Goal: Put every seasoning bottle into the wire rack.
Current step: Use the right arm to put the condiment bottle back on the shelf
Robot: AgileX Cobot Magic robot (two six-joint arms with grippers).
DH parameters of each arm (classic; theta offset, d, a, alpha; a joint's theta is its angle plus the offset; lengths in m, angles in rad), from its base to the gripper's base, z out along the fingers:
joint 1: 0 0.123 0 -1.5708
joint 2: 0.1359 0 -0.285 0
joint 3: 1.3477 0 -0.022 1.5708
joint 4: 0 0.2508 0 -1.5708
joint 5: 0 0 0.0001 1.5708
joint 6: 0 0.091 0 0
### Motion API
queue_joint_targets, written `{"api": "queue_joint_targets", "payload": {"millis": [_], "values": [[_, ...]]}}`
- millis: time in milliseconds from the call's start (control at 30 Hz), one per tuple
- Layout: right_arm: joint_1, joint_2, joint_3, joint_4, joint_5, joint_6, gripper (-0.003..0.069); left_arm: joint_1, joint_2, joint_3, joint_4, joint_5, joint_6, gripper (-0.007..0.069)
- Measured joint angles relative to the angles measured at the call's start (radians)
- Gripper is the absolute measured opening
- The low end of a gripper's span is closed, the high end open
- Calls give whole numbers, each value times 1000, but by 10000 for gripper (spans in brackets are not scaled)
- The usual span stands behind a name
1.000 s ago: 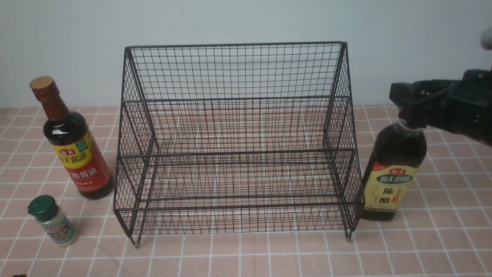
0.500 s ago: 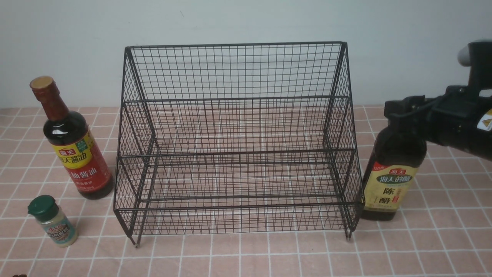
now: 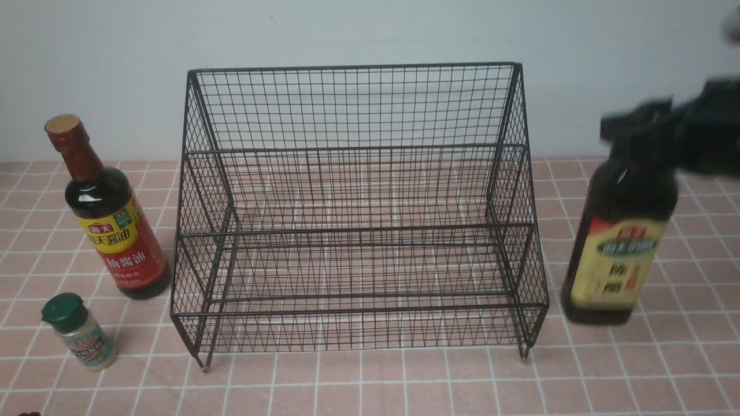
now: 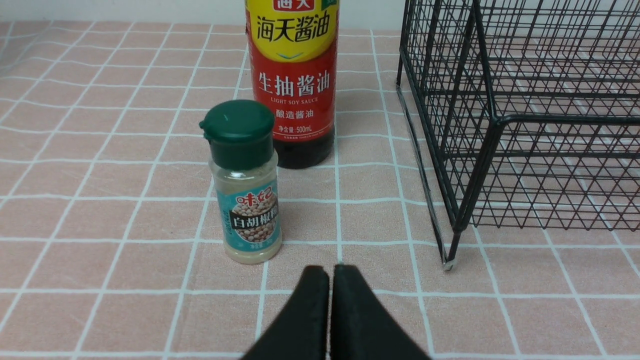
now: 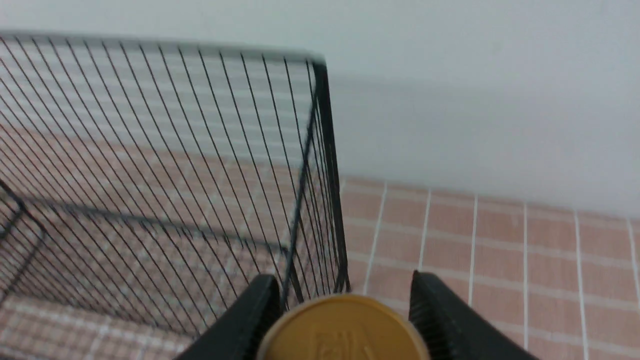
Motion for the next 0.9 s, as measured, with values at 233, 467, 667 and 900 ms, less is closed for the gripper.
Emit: {"api": "queue_joint_targets", "payload": {"millis": [233, 467, 667, 900], "values": [[0, -19, -241, 16, 83, -21, 313, 0, 0, 0, 0, 0, 0, -7], [6, -11, -309, 158, 96, -26, 313, 0, 0, 0, 0, 0, 0, -7], [94, 50, -315, 214, 75, -74, 313, 0, 0, 0, -1, 0, 0, -7], [208, 179, -315, 237, -53, -81, 313, 0, 0, 0, -1, 0, 0, -7]]}}
